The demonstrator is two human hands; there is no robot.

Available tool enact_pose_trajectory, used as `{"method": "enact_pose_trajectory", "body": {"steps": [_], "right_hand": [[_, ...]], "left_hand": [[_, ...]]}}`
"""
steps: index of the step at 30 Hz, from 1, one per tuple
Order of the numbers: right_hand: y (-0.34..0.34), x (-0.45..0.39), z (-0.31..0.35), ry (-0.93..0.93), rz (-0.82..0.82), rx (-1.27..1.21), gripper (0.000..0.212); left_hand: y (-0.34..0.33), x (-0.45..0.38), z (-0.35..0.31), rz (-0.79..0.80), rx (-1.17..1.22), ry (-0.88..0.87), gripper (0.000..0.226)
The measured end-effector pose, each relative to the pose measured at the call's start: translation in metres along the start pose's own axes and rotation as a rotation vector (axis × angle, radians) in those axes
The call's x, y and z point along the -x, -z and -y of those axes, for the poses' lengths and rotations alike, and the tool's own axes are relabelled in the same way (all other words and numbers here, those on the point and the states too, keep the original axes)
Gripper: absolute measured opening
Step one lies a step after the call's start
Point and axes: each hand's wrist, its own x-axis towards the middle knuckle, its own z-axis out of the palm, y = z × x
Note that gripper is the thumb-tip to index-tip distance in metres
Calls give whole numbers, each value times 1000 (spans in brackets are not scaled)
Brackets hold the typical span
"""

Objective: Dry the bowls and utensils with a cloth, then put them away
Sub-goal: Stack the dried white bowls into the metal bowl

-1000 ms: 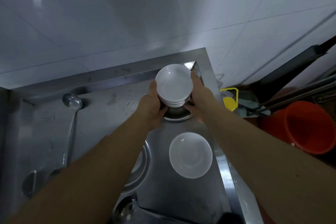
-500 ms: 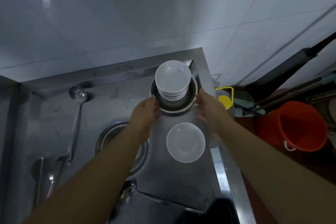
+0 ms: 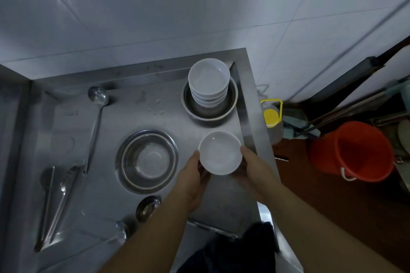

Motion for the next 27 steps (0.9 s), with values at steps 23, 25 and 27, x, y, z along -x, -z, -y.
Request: {"method": "enact_pose_trajectory", "body": {"steps": [23,25,27], "right_hand": [[-77,60,169,269,104,142,43],[-89,56,189,286,102,151,46],[-97,49,204,285,103,145,38]], "left_hand": [[-65,54,-168,86,-164,-317,39],[-76,46,-189,112,-203,-319,42],[-84,38,-204,141,-228,-310,39]]}}
